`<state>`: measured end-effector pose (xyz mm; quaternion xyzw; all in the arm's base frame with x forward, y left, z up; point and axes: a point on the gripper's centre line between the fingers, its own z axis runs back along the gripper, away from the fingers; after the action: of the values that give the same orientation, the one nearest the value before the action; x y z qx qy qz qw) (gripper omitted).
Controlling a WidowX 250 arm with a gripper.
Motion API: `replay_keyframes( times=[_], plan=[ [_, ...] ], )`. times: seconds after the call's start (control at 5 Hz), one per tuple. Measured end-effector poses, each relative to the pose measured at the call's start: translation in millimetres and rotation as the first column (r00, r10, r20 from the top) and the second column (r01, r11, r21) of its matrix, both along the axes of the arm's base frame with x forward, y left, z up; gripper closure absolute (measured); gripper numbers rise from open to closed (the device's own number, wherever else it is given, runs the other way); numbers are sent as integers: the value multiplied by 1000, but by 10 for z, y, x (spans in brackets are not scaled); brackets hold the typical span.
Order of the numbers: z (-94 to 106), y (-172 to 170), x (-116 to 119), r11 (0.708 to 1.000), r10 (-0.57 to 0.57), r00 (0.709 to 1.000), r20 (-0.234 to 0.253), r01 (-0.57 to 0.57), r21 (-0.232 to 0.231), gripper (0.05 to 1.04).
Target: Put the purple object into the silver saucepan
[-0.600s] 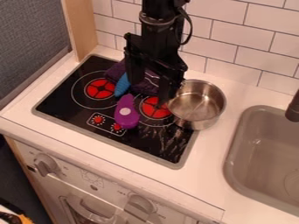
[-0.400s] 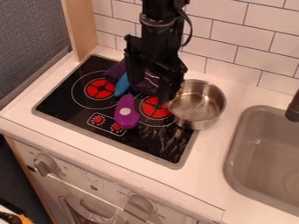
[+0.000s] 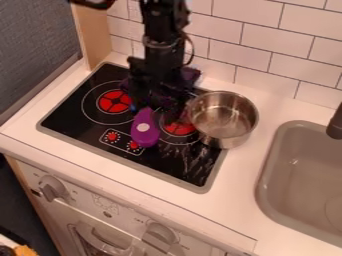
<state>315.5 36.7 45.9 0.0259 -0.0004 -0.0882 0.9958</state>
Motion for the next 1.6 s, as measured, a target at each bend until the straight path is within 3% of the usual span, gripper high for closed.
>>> replay_keyframes(
  times=[0.4, 0.6, 0.8, 1.2, 1.4, 1.6],
  plan=[
    [-240, 129, 61, 994, 109, 994, -20, -110, -9, 82],
    [-366, 75, -39, 986, 167, 981, -103, -166, 18, 82],
    [-338, 51, -70, 985, 168, 977, -131, -162, 52, 137],
    [-263, -25, -85, 992, 91, 986, -139, -79, 93, 723],
    [-71, -63, -79, 992, 75, 993, -87, -65, 106, 929],
    [138, -157, -67, 990, 41, 998, -46, -34, 139, 1026]
  ],
)
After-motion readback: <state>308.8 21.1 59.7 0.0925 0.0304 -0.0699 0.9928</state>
